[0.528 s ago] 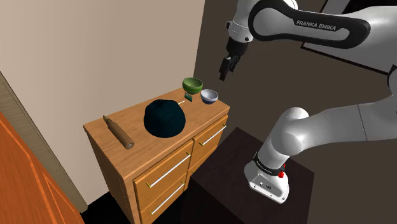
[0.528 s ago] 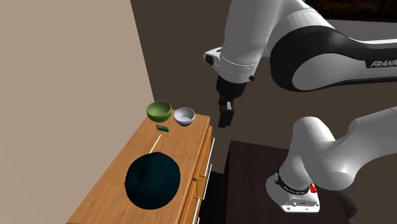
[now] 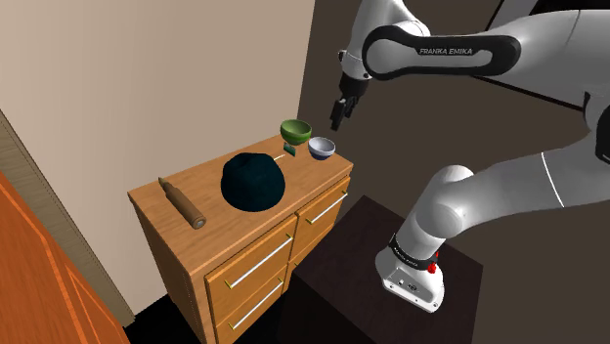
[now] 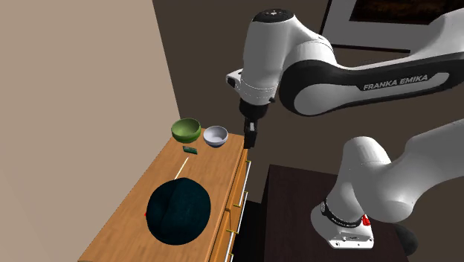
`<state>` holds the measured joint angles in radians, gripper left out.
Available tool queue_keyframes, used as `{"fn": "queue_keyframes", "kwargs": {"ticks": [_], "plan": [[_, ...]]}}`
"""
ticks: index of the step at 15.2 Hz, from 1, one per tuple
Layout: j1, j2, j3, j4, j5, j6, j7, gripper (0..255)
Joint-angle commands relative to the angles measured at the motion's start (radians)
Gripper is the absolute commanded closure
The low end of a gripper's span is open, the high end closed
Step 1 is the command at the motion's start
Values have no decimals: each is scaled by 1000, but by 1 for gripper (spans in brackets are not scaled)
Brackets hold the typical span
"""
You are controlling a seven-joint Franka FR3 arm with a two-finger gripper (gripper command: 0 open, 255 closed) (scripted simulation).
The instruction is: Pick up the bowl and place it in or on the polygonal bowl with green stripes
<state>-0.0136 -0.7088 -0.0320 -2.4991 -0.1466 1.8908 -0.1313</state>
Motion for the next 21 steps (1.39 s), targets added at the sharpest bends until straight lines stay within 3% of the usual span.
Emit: {"fn": "queue_keyframes", "kwargs": {"ticks": [1, 12, 21], "plan": [[-14, 50, -35, -14, -20, 67, -34, 0], [-53, 409, -185, 29, -60, 390, -193, 0], [-75, 766, -268, 187, 39, 585, -375, 0]]}}
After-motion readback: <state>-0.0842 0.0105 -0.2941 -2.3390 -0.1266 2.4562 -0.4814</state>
